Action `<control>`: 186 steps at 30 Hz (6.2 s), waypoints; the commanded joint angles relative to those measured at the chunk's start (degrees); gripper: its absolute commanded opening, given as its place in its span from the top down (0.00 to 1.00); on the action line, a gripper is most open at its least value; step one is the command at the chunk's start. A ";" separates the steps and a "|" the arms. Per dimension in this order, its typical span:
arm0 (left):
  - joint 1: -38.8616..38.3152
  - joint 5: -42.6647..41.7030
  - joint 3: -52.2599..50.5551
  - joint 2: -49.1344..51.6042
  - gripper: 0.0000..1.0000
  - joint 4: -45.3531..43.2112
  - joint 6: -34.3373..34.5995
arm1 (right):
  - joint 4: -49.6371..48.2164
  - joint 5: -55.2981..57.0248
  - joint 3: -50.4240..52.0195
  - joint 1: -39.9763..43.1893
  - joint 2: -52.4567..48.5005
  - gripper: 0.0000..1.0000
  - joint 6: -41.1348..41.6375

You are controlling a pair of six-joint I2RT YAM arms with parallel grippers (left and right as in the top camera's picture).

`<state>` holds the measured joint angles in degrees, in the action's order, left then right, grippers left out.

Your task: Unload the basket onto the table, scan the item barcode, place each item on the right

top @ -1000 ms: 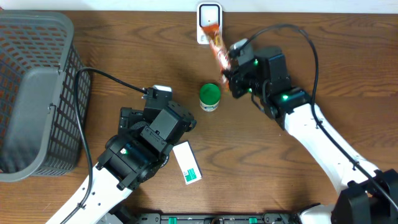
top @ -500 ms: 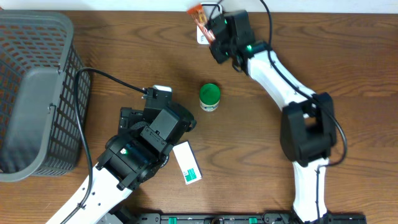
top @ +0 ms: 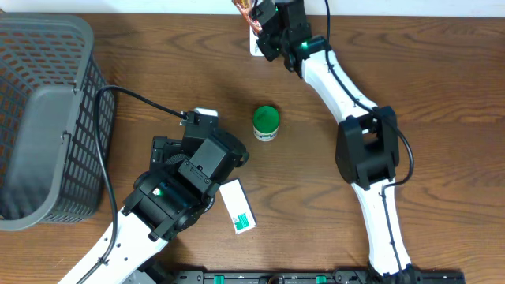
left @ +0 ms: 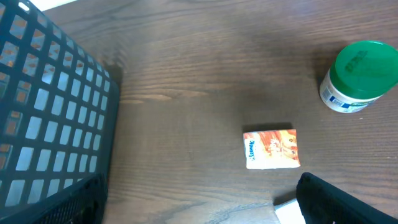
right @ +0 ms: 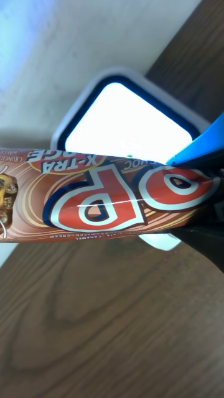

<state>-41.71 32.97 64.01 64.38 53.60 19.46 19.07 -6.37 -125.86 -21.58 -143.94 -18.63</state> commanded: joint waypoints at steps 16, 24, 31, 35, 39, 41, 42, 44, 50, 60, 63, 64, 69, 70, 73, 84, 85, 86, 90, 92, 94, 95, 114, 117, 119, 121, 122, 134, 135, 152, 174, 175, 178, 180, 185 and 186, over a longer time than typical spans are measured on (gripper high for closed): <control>0.17 0.70 0.35 -0.09 0.03 0.15 -0.28 | -3.61 0.52 -1.70 1.60 -0.46 0.99 -0.74; 0.17 0.70 0.35 -0.09 0.03 0.15 -0.28 | 6.47 -0.68 -4.39 1.73 -0.33 0.99 -0.76; 0.17 0.70 0.35 -0.09 0.03 0.15 -0.28 | 21.86 -3.58 -12.66 1.51 0.85 0.99 -0.70; 0.17 0.70 0.35 -0.09 0.03 0.15 -0.28 | 34.88 -4.92 -17.18 1.29 4.24 0.99 2.12; 0.17 0.70 0.35 -0.09 0.03 0.15 -0.28 | 49.11 -4.90 -18.25 2.08 8.90 0.99 12.28; 0.17 0.70 0.35 -0.09 0.03 0.15 -0.28 | 55.58 -4.87 -18.25 2.82 10.88 0.99 16.24; 0.17 0.70 0.35 -0.09 0.03 0.15 -0.28 | 58.47 -4.79 -18.25 3.23 11.72 0.99 17.51; 0.17 0.70 0.35 -0.09 0.03 0.15 -0.28 | 64.46 -2.34 -18.25 4.26 13.25 0.99 21.16; 0.17 0.70 0.35 -0.09 0.03 0.15 -0.28 | 78.27 17.09 -17.99 8.61 14.95 0.99 31.87; 0.17 0.70 0.35 -0.09 0.03 0.15 -0.28 | 77.75 21.38 -11.45 25.44 15.02 0.99 37.46; 0.17 0.70 0.35 -0.09 0.03 0.15 -0.28 | 77.70 25.38 -6.58 31.54 15.02 0.99 37.57; 0.17 0.70 0.35 -0.09 0.03 0.15 -0.28 | 77.42 27.50 -4.70 33.40 15.02 0.99 38.51; 0.17 0.70 0.35 -0.09 0.03 0.15 -0.28 | 71.21 33.09 6.29 42.49 15.02 0.99 39.85; 0.17 0.70 0.35 -0.09 0.03 0.15 -0.28 | 69.33 33.09 8.11 44.24 15.02 0.99 39.85; 0.17 0.70 0.35 -0.09 0.03 0.15 -0.28 | 63.01 34.69 13.00 50.05 15.02 0.99 39.08; 0.17 0.70 0.35 -0.09 0.03 0.15 -0.28 | 52.33 15.54 19.10 71.97 15.04 0.11 27.21; 0.17 0.70 0.35 -0.09 0.03 0.15 -0.28 | 52.57 12.44 18.82 73.42 15.06 0.01 26.49; 0.17 0.70 0.35 -0.09 0.03 0.15 -0.28 | 52.96 10.69 18.49 74.53 15.06 0.01 26.77; 0.17 0.70 0.35 -0.09 0.03 0.15 -0.28 | 54.23 8.87 16.90 75.58 15.85 0.01 27.32; 0.17 0.70 0.35 -0.09 0.03 0.15 -0.28 | 53.94 7.48 16.68 74.55 17.66 0.01 27.58; 0.17 0.70 0.35 -0.09 0.03 0.15 -0.28 | 53.31 5.51 16.68 72.54 20.46 0.01 27.61; 0.17 0.70 0.35 -0.09 0.03 0.15 -0.28 | 52.96 4.74 16.68 71.23 21.97 0.01 27.61; 0.17 0.70 0.35 -0.09 0.03 0.13 -0.28 | 55.43 -1.70 17.55 21.40 33.00 0.01 54.88; 0.17 0.70 0.35 -0.09 0.03 0.13 -0.28 | 52.72 0.96 17.55 11.41 32.98 0.01 62.60; 0.17 0.70 0.35 -0.09 0.03 -0.11 -0.28 | 50.69 1.01 17.55 6.21 32.81 0.01 67.01; 0.17 0.76 0.35 -0.02 0.03 -2.62 -0.28 | 49.48 1.25 17.55 1.95 32.41 0.01 72.59; 0.22 0.72 0.35 0.09 0.03 -3.85 -0.28 | 49.05 1.42 17.55 -0.31 32.04 0.01 75.87; 0.31 3.82 0.35 -2.71 0.03 5.64 3.10 | 47.60 2.78 17.55 -10.38 22.34 0.01 95.25; 0.35 3.93 0.35 -3.93 0.03 6.23 4.26 | 47.43 2.51 17.55 -10.60 21.42 0.01 96.30; 0.35 3.91 0.35 -21.94 0.03 13.97 7.87 | 43.91 -0.94 17.55 -11.96 12.31 0.01 105.42; 0.35 3.91 0.35 -21.90 0.03 17.53 7.87 | 45.48 1.81 17.55 -12.22 9.90 0.60 90.99; 0.35 3.91 0.35 -21.90 0.03 17.53 7.87 | 45.51 1.84 17.55 -12.22 9.94 0.62 89.00; 0.35 3.91 0.35 -21.90 0.03 17.55 7.87 | 45.66 1.81 17.55 -12.20 10.12 0.60 78.88; 0.35 3.91 0.35 -21.90 0.03 17.53 7.87 | 46.56 1.84 17.55 -12.15 10.23 0.55 69.75; 0.35 3.89 0.35 -21.90 0.03 17.53 7.87 | 54.01 6.25 17.55 -12.04 10.23 0.52 53.16; 0.35 3.89 0.35 -21.90 0.03 17.53 7.87 | 56.26 9.25 17.55 -12.04 10.23 0.52 51.47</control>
<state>-41.67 35.99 63.99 42.59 70.74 27.03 72.53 -4.01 -108.44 -33.67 -133.14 45.82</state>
